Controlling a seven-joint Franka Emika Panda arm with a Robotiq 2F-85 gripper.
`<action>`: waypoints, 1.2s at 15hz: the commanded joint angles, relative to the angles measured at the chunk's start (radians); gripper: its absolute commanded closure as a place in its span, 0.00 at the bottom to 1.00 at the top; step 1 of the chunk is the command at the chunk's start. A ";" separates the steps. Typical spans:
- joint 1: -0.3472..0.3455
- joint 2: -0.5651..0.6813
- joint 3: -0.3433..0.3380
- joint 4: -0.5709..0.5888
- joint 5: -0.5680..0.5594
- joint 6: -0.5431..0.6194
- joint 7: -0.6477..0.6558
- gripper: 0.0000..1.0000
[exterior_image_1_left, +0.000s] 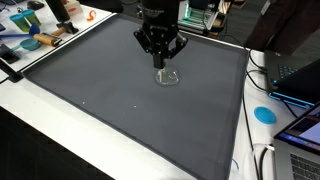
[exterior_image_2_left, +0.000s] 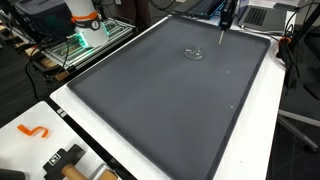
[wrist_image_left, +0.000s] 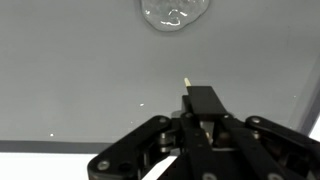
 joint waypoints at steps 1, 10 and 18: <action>-0.074 -0.090 0.048 -0.157 0.142 0.110 -0.137 0.97; -0.194 -0.171 0.103 -0.294 0.482 0.130 -0.494 0.97; -0.238 -0.208 0.094 -0.369 0.682 0.111 -0.717 0.97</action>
